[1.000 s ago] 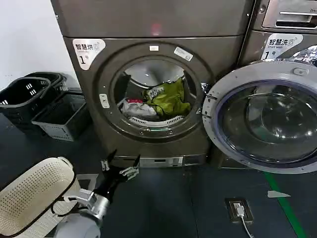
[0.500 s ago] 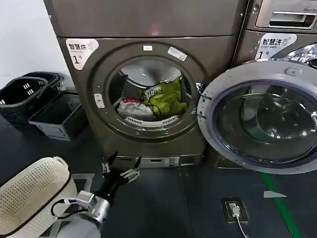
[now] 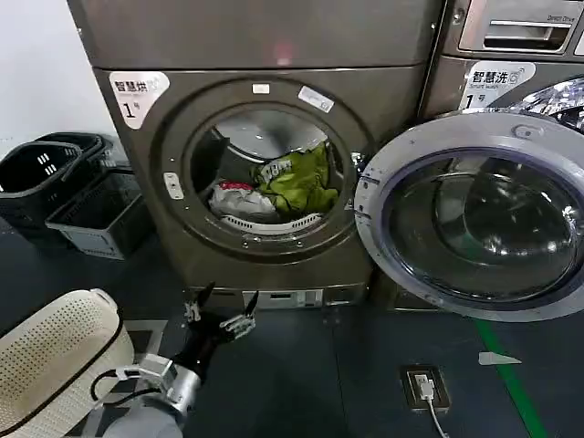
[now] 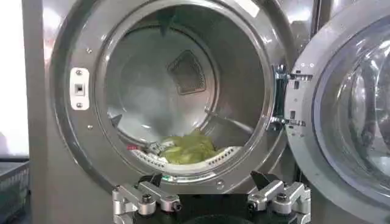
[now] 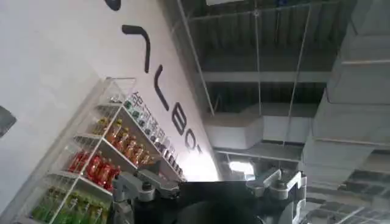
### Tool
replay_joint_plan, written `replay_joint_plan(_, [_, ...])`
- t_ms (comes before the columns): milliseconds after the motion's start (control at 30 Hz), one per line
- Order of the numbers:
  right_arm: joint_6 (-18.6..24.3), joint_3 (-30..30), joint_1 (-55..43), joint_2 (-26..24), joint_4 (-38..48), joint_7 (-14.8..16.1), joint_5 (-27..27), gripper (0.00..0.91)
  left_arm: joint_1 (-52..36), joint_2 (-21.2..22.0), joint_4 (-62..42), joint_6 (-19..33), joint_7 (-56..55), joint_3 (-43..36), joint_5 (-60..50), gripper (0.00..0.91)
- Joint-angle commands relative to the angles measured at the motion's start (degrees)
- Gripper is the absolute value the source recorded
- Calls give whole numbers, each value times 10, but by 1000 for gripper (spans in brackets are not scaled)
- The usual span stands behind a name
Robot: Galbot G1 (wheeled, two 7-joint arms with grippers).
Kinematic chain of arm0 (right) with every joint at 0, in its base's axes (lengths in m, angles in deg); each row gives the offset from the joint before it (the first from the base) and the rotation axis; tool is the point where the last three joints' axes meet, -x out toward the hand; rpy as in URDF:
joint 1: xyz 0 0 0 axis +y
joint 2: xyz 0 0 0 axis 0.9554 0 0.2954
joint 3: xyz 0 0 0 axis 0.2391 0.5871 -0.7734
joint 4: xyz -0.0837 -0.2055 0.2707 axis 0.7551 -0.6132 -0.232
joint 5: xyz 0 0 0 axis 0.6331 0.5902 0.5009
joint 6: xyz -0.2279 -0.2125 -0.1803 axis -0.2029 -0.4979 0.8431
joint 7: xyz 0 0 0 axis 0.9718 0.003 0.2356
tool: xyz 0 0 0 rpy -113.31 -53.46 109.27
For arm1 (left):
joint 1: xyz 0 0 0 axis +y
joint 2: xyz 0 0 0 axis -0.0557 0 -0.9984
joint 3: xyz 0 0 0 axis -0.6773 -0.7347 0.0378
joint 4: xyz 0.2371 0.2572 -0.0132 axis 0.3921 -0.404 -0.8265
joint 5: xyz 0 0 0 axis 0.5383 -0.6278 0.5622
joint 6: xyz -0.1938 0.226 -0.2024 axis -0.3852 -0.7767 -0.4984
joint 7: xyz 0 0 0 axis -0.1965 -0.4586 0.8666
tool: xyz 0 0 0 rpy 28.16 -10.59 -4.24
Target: Grasp the clothes from the dryer.
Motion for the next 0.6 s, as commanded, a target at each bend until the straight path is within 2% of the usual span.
replay_joint_plan(33, [0, 0, 0, 1, -1, 0, 0, 907, -1, -1, -1, 0, 0, 1, -3, 907])
replay_joint_plan(600, [1, -1, -3, 0, 5, 4, 0, 907, 0, 4, 1, 1, 1, 5, -4, 907])
